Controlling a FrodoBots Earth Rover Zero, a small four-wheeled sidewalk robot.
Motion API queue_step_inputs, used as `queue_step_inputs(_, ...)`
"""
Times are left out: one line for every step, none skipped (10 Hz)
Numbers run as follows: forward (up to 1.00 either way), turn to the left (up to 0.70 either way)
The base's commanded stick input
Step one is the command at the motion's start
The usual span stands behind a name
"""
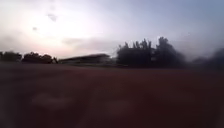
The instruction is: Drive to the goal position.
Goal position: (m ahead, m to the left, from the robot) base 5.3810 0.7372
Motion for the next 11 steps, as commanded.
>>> queue_step_inputs(0.70, 0.00)
queue_step_inputs(0.70, 0.00)
queue_step_inputs(0.70, 0.00)
queue_step_inputs(0.70, 0.00)
queue_step_inputs(0.70, 0.00)
queue_step_inputs(0.70, 0.00)
queue_step_inputs(0.70, 0.00)
queue_step_inputs(0.70, 0.00)
queue_step_inputs(0.70, 0.00)
queue_step_inputs(0.70, 0.00)
queue_step_inputs(0.70, 0.00)
